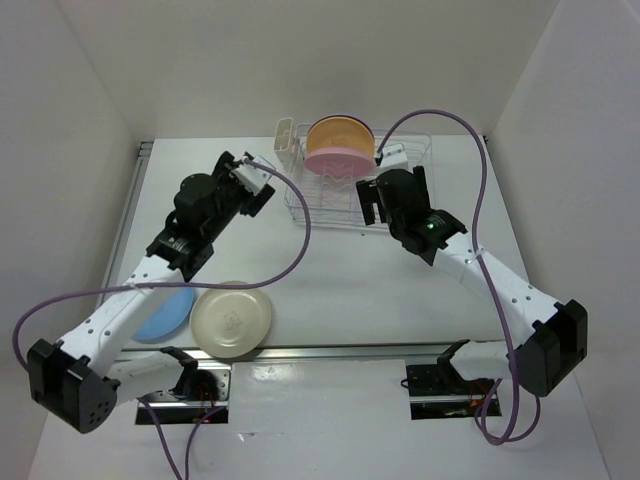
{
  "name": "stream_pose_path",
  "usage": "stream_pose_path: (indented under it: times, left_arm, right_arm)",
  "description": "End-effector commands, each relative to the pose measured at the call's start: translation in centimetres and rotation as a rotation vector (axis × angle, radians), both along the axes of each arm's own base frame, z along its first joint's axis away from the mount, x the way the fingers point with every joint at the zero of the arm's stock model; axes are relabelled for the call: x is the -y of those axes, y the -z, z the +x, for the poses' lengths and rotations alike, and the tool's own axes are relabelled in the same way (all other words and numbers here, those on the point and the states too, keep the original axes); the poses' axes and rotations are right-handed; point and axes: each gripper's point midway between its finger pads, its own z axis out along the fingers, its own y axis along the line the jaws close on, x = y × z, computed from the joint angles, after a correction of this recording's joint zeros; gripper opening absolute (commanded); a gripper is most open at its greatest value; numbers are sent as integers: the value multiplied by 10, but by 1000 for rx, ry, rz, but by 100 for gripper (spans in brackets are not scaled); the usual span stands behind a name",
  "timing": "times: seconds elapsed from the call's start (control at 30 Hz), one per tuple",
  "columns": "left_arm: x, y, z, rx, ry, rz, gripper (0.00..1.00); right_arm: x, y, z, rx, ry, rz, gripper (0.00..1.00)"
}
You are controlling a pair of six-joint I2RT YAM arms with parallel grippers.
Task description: Load the plates into the dish rack
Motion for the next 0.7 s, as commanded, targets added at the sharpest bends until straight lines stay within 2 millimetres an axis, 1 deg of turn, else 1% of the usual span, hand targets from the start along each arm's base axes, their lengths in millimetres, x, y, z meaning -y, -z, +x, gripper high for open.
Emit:
stream_pose_path:
  times: [0.0,0.03,0.1,0.13,0.17,0.2,0.27,0.3,0.33,0.37,0.4,0.43,0.5,0.53,0.57,0.63,0.67]
  left_arm:
    - [-31,51,-36,-272,-133,-83,77]
    - [-46,65,-50,-339,-171,-87,77]
    - [-54,90,-64,-443,-201,-77,77]
    - [-66,110,-74,-521,-230,-48,77]
    - [-70,120,-79,-558,-238,-36,77]
    - [-74,146,-87,-612,-242,6,77]
    - [-79,169,-98,-670,-248,25,77]
    - [-83,197,-111,-748,-232,73,77]
    - [-80,208,-118,-779,-200,84,77]
    - [-72,212,-124,-786,-148,62,78]
    - [-73,213,-125,-769,-135,82,78]
    - [-77,221,-127,-807,-150,93,80]
    - [-77,229,-127,-824,-121,141,80]
    - [-77,239,-128,-851,-123,152,80]
    - [-78,245,-131,-867,-118,170,80]
    - [-74,249,-130,-875,-78,186,80]
    - [-73,254,-128,-885,-79,190,80]
  right_arm:
    - [6,-21,0,73,17,29,100]
    - [6,-21,0,73,17,29,100]
    - [3,-20,0,68,4,45,100]
    - [1,-20,0,65,-6,49,100]
    - [0,-22,1,73,-6,54,100]
    - [-2,-21,0,70,-15,59,100]
    - [-5,-21,0,66,-23,72,100]
    - [-5,-18,1,59,-23,68,100]
    - [-5,-17,1,59,-23,68,100]
    - [-6,-21,2,66,-23,73,100]
    - [-4,-23,0,66,-23,73,100]
    - [-4,-23,0,66,-23,73,100]
    - [-2,-31,-3,86,-24,85,100]
    - [-2,-26,-4,75,-24,79,100]
    - [-1,-29,-5,84,-24,84,100]
    - [1,-24,-9,75,-24,78,100]
    - [2,-27,-10,83,-24,83,100]
